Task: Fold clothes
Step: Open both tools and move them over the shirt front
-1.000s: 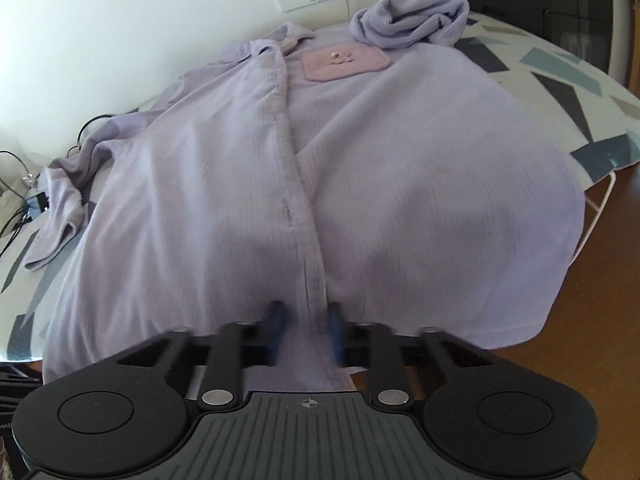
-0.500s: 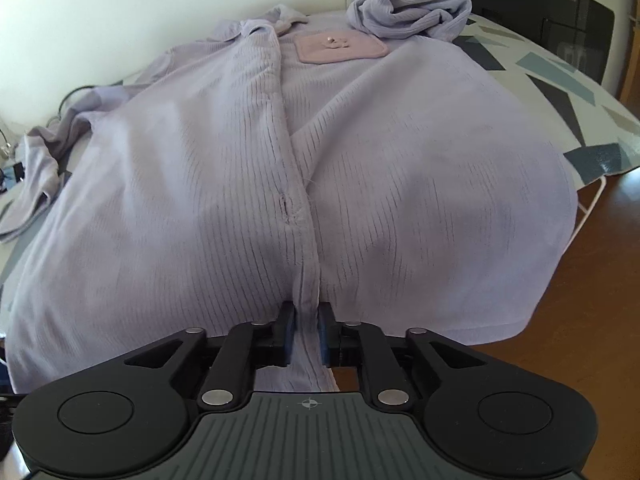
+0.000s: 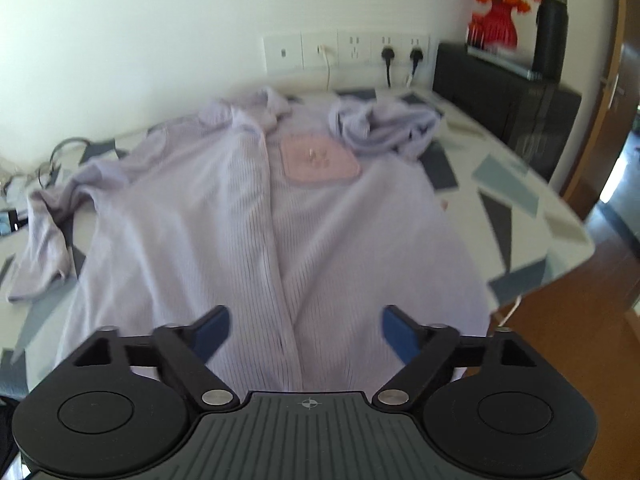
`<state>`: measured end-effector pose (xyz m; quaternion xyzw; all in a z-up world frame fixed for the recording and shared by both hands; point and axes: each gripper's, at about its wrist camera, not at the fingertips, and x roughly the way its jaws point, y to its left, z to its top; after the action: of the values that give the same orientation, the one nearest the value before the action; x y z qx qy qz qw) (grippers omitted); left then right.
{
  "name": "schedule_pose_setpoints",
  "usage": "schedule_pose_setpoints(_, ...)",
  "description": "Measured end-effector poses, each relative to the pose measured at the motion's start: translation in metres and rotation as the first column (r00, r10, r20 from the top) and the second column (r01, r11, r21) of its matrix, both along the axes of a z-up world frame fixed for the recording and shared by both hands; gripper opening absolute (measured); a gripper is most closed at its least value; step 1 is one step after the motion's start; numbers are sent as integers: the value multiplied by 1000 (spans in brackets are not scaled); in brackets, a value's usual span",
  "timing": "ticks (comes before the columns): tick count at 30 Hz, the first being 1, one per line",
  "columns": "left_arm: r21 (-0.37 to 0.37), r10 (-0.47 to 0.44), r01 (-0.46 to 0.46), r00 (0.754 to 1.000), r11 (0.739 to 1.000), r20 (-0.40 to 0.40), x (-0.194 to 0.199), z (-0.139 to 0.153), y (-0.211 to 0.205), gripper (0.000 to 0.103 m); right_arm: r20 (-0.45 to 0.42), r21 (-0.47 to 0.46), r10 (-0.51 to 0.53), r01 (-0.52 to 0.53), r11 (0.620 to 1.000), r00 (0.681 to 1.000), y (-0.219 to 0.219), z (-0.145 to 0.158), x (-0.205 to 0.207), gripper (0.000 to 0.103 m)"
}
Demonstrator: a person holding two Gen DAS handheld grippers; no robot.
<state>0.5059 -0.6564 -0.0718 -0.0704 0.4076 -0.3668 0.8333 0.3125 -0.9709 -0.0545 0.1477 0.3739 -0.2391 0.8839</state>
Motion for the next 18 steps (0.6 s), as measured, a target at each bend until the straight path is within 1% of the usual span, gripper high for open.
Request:
schedule_pose_setpoints(2,-25,15,-15,1000,1000,-3,6,10,-9,102,26,-30,28,-27,999,999,-1,25,4,102)
schedule_pose_setpoints(3,-21,21,-21,1000,1000,-9,8,13,-14,102,31,-47,43,-42,998,999,-1,36,6,102)
schedule_pose_setpoints(6,4,31,-30,999,1000,-35,16,17,-35,102,20,-98,75,-72,993,997,-2,61,15,102)
schedule_pose_setpoints(9,45,65,-62,996,997,-68,22,12,-56,103,10,-125,98,-96,988,995,-9,73,22,102)
schedule_pose_setpoints(11,67,101,-94,990,993,-102,25,8,-71,103,-16,-130,117,-118,984,993,-17,71,29,102)
schedule_pose_setpoints(14,87,134,-121,979,989,-157,27,-3,-97,102,-55,-125,143,-149,981,988,-38,53,40,102)
schedule_pose_setpoints(16,115,139,-121,976,986,-165,26,-11,-120,102,-66,-99,153,-160,982,986,-58,38,48,102)
schedule_pose_setpoints(18,155,163,-139,974,978,-155,26,-17,-148,103,-57,-74,174,-178,981,983,-83,25,56,102)
